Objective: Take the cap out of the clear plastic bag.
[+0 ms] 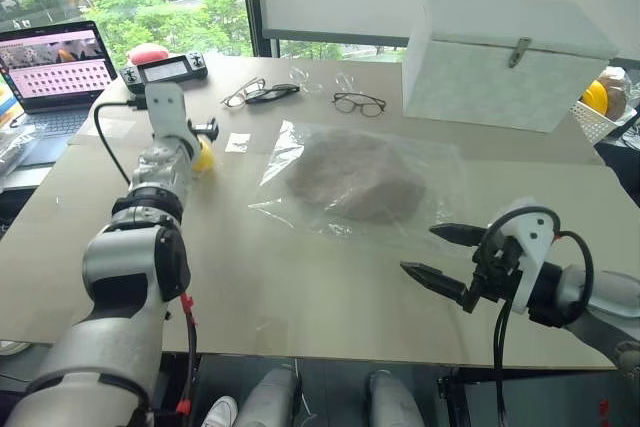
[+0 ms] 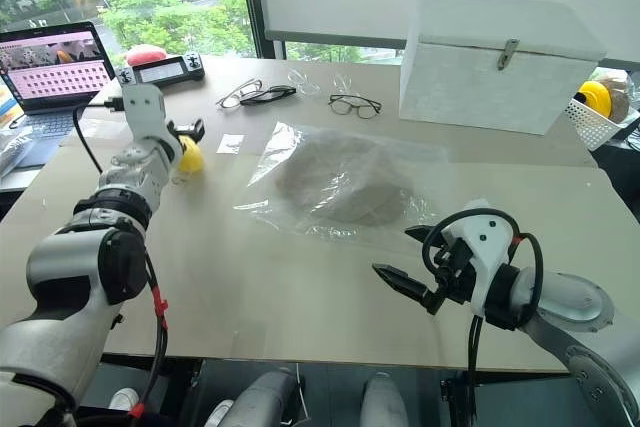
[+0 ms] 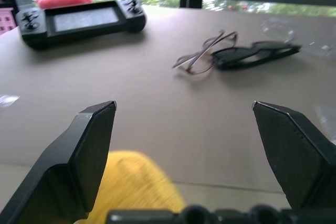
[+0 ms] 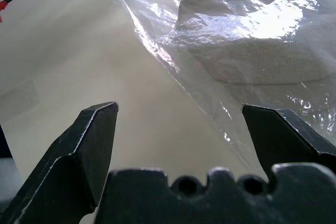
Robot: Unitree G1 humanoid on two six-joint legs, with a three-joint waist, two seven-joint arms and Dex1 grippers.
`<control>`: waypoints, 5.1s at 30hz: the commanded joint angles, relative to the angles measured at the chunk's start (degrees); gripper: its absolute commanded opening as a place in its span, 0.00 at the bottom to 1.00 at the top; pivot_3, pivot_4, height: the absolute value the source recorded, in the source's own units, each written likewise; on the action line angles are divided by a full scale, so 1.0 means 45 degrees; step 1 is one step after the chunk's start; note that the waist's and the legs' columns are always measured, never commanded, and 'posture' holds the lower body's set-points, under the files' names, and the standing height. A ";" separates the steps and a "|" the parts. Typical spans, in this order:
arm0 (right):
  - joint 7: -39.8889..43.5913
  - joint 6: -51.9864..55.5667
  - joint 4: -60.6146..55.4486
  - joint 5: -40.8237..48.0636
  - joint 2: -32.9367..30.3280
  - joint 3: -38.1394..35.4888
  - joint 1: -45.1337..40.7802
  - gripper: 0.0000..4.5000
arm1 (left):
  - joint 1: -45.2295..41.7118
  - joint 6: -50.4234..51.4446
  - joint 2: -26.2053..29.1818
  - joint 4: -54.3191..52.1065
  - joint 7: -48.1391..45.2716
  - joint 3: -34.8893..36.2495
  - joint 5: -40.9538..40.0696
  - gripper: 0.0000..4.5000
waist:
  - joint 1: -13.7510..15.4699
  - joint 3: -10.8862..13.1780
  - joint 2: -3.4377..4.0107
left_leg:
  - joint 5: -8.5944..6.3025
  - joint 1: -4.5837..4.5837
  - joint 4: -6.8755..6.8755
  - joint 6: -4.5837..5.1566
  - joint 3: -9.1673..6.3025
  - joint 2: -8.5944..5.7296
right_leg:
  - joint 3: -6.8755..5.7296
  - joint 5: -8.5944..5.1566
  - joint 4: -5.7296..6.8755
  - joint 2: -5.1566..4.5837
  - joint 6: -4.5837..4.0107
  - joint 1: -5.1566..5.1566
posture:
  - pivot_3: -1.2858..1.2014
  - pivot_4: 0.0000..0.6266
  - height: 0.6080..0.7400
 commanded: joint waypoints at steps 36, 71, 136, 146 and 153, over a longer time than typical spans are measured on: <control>-0.1289 0.0154 -0.0875 0.0763 0.0426 -0.2704 0.2021 1.00 | 0.6097 -0.1139 -0.1865 -1.1087 -0.4376 -1.0124 0.6796 1.00 | 0.0202 -0.0043 0.0108 | 0.0027 0.0065 0.0002 0.0082 0.0059 0.0018 | 0.0046 0.0047 -0.0086 0.0005 0.0080 0.0099 | 0.52 0.24 1.00; -0.2491 -0.0017 -0.1579 0.1512 0.0580 -0.3029 0.2719 1.00 | 0.4164 -0.2284 -0.3807 -0.5201 -0.0346 -1.0894 0.8723 0.01 | 0.0035 -0.0226 0.0203 | 0.0041 0.0149 0.0001 0.0104 0.0085 0.0040 | 0.0044 0.0041 -0.0169 0.0002 0.0184 0.0235 | 0.52 0.24 1.00; -0.1406 -0.0033 -0.0404 0.0546 0.0420 -0.1353 0.1055 1.00 | 0.2738 -0.8239 0.2717 -0.0278 -0.1011 -0.5324 0.4825 0.98 | -0.0276 -0.0099 -0.0002 | 0.0009 -0.0052 0.0039 0.0148 0.0248 0.0025 | 0.0038 0.0161 -0.0033 -0.0067 0.0103 -0.0119 | 0.52 0.24 1.00; -0.1367 -0.0050 -0.0034 0.0252 0.0483 -0.1000 0.0472 1.00 | 0.2130 -0.1762 -0.0458 -0.1829 -0.1877 -0.1481 0.0228 0.98 | -0.0308 -0.0100 -0.0004 | 0.0008 -0.0038 0.0058 0.0149 0.0248 0.0021 | 0.0040 0.0165 -0.0030 -0.0068 0.0096 -0.0090 | 0.52 0.24 1.00; -0.1648 0.0018 0.0027 0.0036 0.0838 -0.0506 0.0248 1.00 | 0.4189 0.4569 -0.1880 -1.0479 -0.8051 -0.2382 -0.3973 0.98 | -0.0407 -0.0101 0.0000 | 0.0004 -0.0054 0.0074 0.0151 0.0249 0.0022 | 0.0047 0.0174 -0.0029 -0.0068 0.0080 -0.0098 | 0.52 0.24 1.00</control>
